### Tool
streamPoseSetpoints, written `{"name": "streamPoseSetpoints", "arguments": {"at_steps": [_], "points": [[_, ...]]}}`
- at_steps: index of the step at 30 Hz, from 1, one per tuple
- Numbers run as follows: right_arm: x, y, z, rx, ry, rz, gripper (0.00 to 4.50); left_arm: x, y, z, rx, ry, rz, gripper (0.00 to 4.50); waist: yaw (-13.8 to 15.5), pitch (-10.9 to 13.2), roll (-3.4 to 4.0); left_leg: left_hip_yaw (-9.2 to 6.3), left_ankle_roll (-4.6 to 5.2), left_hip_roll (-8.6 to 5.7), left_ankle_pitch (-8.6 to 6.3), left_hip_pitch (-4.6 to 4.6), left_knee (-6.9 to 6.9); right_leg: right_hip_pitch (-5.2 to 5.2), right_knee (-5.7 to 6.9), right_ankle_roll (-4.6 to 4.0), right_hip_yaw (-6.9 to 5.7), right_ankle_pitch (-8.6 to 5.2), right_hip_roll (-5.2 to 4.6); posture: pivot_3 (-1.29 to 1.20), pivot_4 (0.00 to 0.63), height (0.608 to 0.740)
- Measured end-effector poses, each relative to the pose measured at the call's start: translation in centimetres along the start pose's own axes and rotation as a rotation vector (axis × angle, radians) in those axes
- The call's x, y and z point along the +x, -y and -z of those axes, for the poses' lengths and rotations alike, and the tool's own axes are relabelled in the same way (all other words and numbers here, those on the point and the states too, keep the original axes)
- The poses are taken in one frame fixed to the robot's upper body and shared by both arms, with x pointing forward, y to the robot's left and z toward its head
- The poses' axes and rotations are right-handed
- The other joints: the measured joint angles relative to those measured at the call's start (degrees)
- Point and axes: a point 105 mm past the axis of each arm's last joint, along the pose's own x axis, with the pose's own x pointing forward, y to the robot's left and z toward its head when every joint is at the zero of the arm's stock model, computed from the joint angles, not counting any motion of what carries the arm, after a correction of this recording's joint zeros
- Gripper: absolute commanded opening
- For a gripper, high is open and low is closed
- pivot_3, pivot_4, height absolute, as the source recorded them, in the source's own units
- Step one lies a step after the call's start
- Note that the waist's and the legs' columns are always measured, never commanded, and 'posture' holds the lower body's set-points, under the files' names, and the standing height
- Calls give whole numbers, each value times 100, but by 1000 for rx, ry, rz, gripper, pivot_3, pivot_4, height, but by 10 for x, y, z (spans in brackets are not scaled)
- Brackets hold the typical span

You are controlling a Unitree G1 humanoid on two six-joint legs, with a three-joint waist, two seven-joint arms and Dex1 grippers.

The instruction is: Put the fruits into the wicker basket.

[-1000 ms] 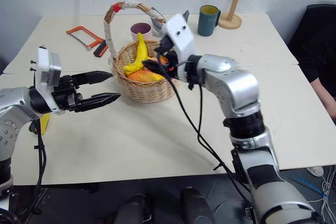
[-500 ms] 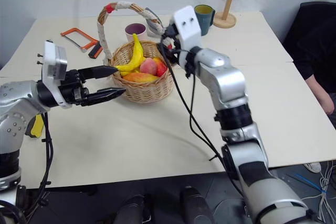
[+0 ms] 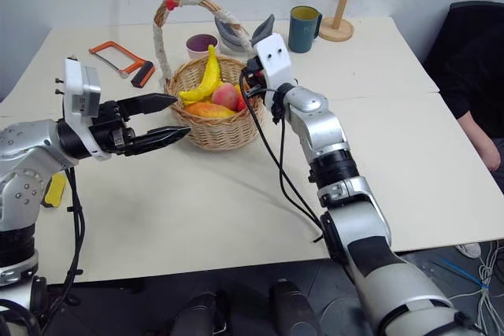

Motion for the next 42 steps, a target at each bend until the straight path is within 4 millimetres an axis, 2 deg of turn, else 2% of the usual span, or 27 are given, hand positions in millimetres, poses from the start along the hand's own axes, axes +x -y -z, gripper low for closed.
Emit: {"name": "streamPoseSetpoints", "arguments": {"at_steps": [3,5,8,10,12,15,17,22,25,27,30,33,35,39,42], "points": [[-29,17,-5,0,79,52,169,5,2,1,-5,17,13,3628,62,0,0,-7,0,-2,-1,-6,2,0,-2,0,-4,0,-2,0,150,740],[-56,42,-9,-17,97,130,169,6,2,1,-6,22,22,3628,135,0,0,-6,1,-4,-1,-7,5,0,-3,0,-4,0,-5,0,150,740],[-115,88,-15,-64,88,283,169,9,1,5,-25,28,42,3628,244,0,0,-6,3,-7,-2,-4,12,8,-7,0,-5,0,-6,0,150,740],[-152,111,-16,-96,61,366,169,13,2,6,-40,37,69,3628,284,0,0,-3,5,-6,-1,1,10,12,-8,0,-2,0,-2,0,150,740],[-185,126,-11,-126,15,425,169,17,3,7,-50,47,97,3628,300,0,0,-1,2,-4,1,10,6,17,-11,1,1,0,5,0,150,740],[-224,142,10,-112,-76,503,169,26,2,5,-52,70,137,3628,264,0,1,15,-3,-1,6,19,1,19,-9,1,14,0,14,0,150,740],[-235,145,20,-87,-100,529,169,31,3,4,-50,76,163,3628,212,1,4,18,-7,0,10,23,1,18,-3,1,19,0,17,0,150,740],[-244,146,38,3,-85,568,1764,45,7,6,-64,92,235,3628,141,1,6,16,-11,3,13,26,-2,18,-1,1,19,0,22,0,150,740],[-255,145,42,17,-94,559,2816,51,5,6,-71,102,263,3628,175,2,9,13,-10,1,12,23,-1,19,-4,2,17,-1,18,0,150,740],[-268,145,35,-15,-116,548,3494,53,6,5,-65,101,278,3628,200,4,14,14,-8,-4,11,22,0,19,-4,3,19,-2,13,0,150,740],[-296,141,4,-96,-138,506,4445,53,4,6,-60,90,295,3628,294,4,16,11,-7,-4,11,23,2,23,-7,5,17,-3,15,0,150,740],[-325,118,-21,-122,-219,349,4479,51,4,6,-47,75,317,3628,338,5,18,-8,-7,-2,11,34,-1,51,-22,9,9,-5,25,0,150,740],[-344,105,-33,-74,-274,263,4479,49,2,6,-41,63,326,3628,341,6,17,-26,0,2,4,65,-1,110,-59,14,0,-1,32,0,150,740],[-383,103,-38,68,-354,244,4479,47,1,3,-40,60,349,3628,314,10,8,-27,36,-3,-26,134,-14,208,-131,28,-2,6,24,0,150,740],[-395,109,-39,111,-346,263,4479,44,0,-1,-36,64,358,3628,283,8,10,-15,44,-6,-32,133,-13,215,-153,45,2,16,13,0,150,740]]}}
